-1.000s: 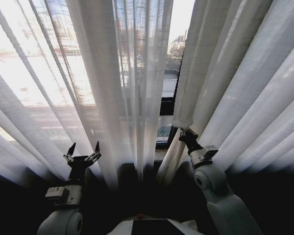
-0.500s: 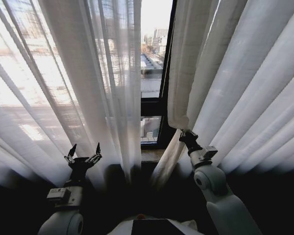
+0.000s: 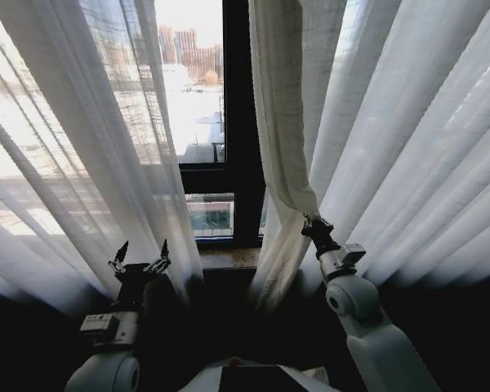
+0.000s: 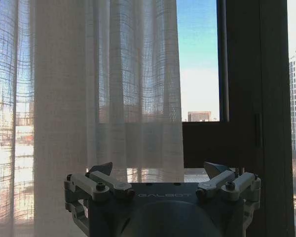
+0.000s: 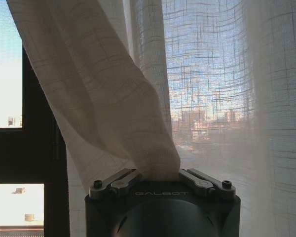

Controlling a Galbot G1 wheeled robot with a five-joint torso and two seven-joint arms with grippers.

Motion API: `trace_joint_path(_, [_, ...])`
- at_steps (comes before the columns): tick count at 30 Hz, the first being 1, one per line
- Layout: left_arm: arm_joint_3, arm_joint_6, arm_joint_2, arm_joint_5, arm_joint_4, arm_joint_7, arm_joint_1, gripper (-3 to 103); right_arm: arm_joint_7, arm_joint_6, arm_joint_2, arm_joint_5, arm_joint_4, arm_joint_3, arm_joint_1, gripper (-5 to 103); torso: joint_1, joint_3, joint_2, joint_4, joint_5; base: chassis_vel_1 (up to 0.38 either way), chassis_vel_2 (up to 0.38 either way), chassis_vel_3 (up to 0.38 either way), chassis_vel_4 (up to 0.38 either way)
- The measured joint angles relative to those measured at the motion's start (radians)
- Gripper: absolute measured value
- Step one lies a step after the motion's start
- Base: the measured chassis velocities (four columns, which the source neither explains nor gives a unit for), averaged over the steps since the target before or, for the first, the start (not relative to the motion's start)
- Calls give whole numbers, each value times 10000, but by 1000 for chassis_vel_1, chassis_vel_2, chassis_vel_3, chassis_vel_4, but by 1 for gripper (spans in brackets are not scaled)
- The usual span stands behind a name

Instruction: Open the curtains by pulling them apart, changing their state from closed to fully open.

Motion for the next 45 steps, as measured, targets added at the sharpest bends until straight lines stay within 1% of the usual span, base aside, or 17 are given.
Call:
trace_joint_path(5, [2, -13, 1, -11, 30, 0, -1, 100, 10, 3, 27, 0, -18, 0, -18, 0, -3, -3, 1, 0, 3, -260, -241, 268, 241])
trace_joint_path(6, [13, -15, 1, -11, 40, 1, -3, 100, 14, 6, 27, 0, -22, 3, -21, 0, -2, -3, 1, -3, 6, -274, -300, 205, 233])
trace_joint_path(9, [22, -17, 5, -11, 60, 3, -23, 100, 21, 8, 27, 0, -29, 22, -23, 0, 0, -1, 0, -5, 1, -283, -313, 210, 278])
trace_joint_path(12, [21, -18, 6, -12, 67, 3, -26, 100, 21, 11, 25, 1, -34, 28, -27, 0, 1, 0, 0, 1, -2, -304, -309, 304, 314])
trace_joint_path(27, [42, -136, 6, 3, 100, 9, 37, 100, 39, 33, 19, 21, -80, 187, -124, 0, -1, 0, -1, -3, 5, -358, -353, 362, 363])
trace_joint_path(29, [42, -154, 6, 4, 102, 9, 45, 100, 42, 34, 14, 23, -79, 199, -129, 0, -4, -2, 2, 1, -2, -395, -349, 374, 355])
trace_joint_path(30, [42, -190, 6, 5, 102, 9, 57, 100, 46, 38, 12, 24, -72, 215, -133, 0, -3, -3, 3, -4, -2, -362, -344, 304, 338])
trace_joint_path(34, [41, -260, 2, 5, 105, 9, 104, 100, 49, 38, 9, 26, -66, 218, -139, 0, -1, 1, 0, 0, 4, -317, -348, 293, 344])
trace_joint_path(42, [26, -296, 2, 6, 104, 9, 140, 100, 54, 47, 10, 26, -62, 247, -170, 0, -1, 0, 1, 0, -1, -364, -356, 355, 348])
trace_joint_path(45, [28, -314, -1, 6, 132, 9, 136, 100, 55, 49, 6, 26, -64, 269, -184, 0, -1, 0, 0, -1, 4, -344, -373, 353, 371])
